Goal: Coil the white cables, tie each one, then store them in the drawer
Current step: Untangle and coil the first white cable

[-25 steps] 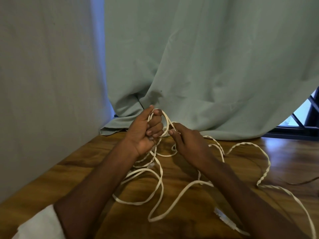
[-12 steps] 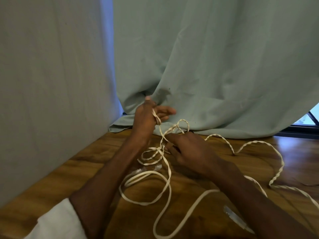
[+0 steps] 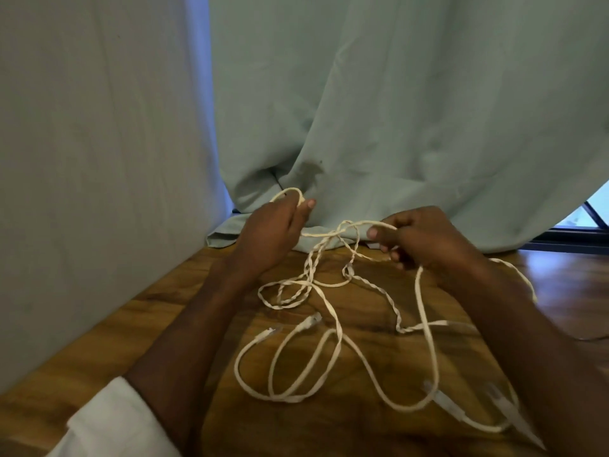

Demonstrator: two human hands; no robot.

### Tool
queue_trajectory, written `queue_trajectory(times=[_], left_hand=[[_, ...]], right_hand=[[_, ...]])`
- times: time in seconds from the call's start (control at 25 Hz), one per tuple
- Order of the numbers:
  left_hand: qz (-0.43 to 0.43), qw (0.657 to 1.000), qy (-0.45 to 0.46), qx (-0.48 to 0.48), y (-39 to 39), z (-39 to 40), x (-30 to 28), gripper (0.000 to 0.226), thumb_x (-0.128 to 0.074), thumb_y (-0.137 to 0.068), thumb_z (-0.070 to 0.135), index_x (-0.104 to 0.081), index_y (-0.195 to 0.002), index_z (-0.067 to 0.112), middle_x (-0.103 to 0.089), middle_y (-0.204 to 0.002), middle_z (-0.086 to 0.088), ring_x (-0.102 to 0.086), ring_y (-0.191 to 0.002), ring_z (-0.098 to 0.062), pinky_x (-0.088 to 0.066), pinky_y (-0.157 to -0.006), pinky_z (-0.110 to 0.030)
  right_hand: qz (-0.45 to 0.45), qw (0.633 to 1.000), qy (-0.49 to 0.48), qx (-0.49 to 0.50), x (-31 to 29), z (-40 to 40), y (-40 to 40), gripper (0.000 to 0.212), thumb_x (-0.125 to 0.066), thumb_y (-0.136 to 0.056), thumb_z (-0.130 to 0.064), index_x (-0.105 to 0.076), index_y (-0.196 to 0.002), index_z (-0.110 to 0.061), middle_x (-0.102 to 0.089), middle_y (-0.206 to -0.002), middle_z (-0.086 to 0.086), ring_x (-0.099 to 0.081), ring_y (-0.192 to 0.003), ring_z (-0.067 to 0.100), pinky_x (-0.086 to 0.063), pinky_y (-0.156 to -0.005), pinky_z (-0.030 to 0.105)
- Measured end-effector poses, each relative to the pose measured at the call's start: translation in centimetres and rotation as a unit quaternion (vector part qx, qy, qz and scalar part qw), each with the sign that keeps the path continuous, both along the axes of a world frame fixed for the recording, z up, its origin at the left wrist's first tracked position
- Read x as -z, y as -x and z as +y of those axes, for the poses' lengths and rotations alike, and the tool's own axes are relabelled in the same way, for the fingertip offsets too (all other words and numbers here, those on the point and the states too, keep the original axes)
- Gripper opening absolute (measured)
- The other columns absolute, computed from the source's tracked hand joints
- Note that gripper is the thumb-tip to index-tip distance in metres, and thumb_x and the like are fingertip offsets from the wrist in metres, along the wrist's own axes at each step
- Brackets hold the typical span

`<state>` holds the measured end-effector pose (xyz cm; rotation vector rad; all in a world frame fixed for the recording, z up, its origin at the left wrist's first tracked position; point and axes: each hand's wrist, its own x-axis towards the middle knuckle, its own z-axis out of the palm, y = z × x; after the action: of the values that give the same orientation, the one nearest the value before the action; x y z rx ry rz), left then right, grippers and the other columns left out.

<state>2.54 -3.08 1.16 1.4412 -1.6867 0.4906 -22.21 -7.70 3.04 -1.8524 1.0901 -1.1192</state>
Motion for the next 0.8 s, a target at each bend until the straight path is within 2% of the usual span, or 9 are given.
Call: queue_trajectory(times=[0.12,0.24,0.32,0.36,0.44,0.52,0.6,0.68,0.8], left_hand=[[0.026,0.998,-0.037,0.040,-0.2,0.1,0.1,0.045,-0.044,-0.102,0.061,-0.045,-0.077,0.023,-0.051,-0.068,0.003,-0.052,-0.064,-0.014,-0.034,-0.059,-0.035],[-0.010,0.997,-0.066,0.042,0.3,0.0,0.3,0.051,-0.049,-0.093,0.068,-0.050,-0.076,0.020,-0.052,-0.068,0.003,-0.053,-0.064,-0.015,-0.035,-0.058,-0.038],[-0.014,0.999,-0.049,0.011,0.0,-0.1,0.3,0.048,-0.050,-0.097,0.061,-0.044,-0.068,0.023,-0.047,-0.062,0.004,-0.048,-0.059,-0.013,-0.030,-0.059,-0.036],[0.000,0.999,-0.049,0.003,0.0,-0.1,0.2,0.050,-0.054,-0.099,0.059,-0.045,-0.065,0.023,-0.048,-0.060,0.003,-0.048,-0.057,-0.013,-0.030,-0.058,-0.037],[0.069,0.995,-0.073,0.020,0.8,-0.1,0.1,0.052,-0.063,-0.097,0.058,-0.059,-0.061,0.021,-0.059,-0.058,0.000,-0.056,-0.057,-0.013,-0.039,-0.058,-0.038],[0.177,0.970,-0.142,0.085,2.4,0.4,-0.4,0.051,-0.070,-0.091,0.060,-0.066,-0.053,0.026,-0.062,-0.054,0.005,-0.058,-0.053,-0.008,-0.044,-0.061,-0.034],[0.211,0.934,-0.247,0.148,3.1,1.0,-0.7,0.050,-0.075,-0.086,0.060,-0.065,-0.047,0.031,-0.057,-0.048,0.009,-0.053,-0.050,-0.008,-0.042,-0.064,-0.033],[0.188,0.907,-0.327,0.189,2.6,1.4,-0.9,0.044,-0.079,-0.073,0.068,-0.073,-0.059,0.027,-0.063,-0.056,0.006,-0.058,-0.055,-0.010,-0.045,-0.066,-0.034],[0.124,0.874,-0.424,0.202,2.1,2.5,-1.5,0.062,-0.088,-0.067,0.066,-0.079,-0.094,0.011,-0.079,-0.086,-0.007,-0.074,-0.078,-0.021,-0.057,-0.077,-0.039]], right_hand=[[-0.267,0.922,-0.238,-0.148,-0.5,0.2,0.6,0.018,-0.071,-0.093,-0.012,-0.070,-0.106,0.001,-0.069,-0.078,0.004,-0.048,-0.044,0.002,-0.042,-0.041,0.015],[-0.423,0.807,-0.301,-0.283,-0.6,0.3,0.8,0.039,-0.065,-0.089,-0.014,-0.058,-0.124,0.001,-0.074,-0.119,0.015,-0.056,-0.053,0.002,-0.048,-0.051,0.013],[-0.469,0.765,-0.299,-0.325,-0.5,0.3,1.2,0.055,-0.067,-0.089,-0.015,-0.049,-0.138,0.000,-0.065,-0.136,0.026,-0.064,-0.069,0.008,-0.052,-0.066,0.018],[-0.466,0.768,-0.287,-0.333,-0.5,0.5,1.1,0.057,-0.068,-0.089,-0.014,-0.047,-0.141,-0.003,-0.062,-0.138,0.029,-0.068,-0.080,0.013,-0.053,-0.072,0.021],[-0.418,0.815,-0.249,-0.316,-0.1,0.8,0.1,0.053,-0.068,-0.087,-0.006,-0.050,-0.136,-0.013,-0.060,-0.142,0.028,-0.073,-0.101,0.025,-0.058,-0.072,0.028],[-0.360,0.862,-0.217,-0.283,0.7,0.7,-1.3,0.061,-0.065,-0.082,0.006,-0.052,-0.139,-0.014,-0.063,-0.143,0.019,-0.074,-0.108,0.030,-0.060,-0.070,0.034],[-0.315,0.892,-0.194,-0.262,1.6,0.3,-1.8,0.066,-0.064,-0.088,0.007,-0.052,-0.146,-0.022,-0.065,-0.142,0.008,-0.074,-0.109,0.028,-0.057,-0.084,0.044],[-0.273,0.917,-0.171,-0.236,2.2,-0.4,-1.6,0.063,-0.065,-0.093,0.001,-0.052,-0.147,-0.029,-0.068,-0.138,0.001,-0.073,-0.115,0.024,-0.053,-0.100,0.050],[-0.254,0.921,-0.184,-0.231,2.5,-1.2,-1.3,0.067,-0.065,-0.090,0.003,-0.049,-0.149,-0.024,-0.071,-0.134,0.001,-0.070,-0.120,0.024,-0.058,-0.093,0.046]])
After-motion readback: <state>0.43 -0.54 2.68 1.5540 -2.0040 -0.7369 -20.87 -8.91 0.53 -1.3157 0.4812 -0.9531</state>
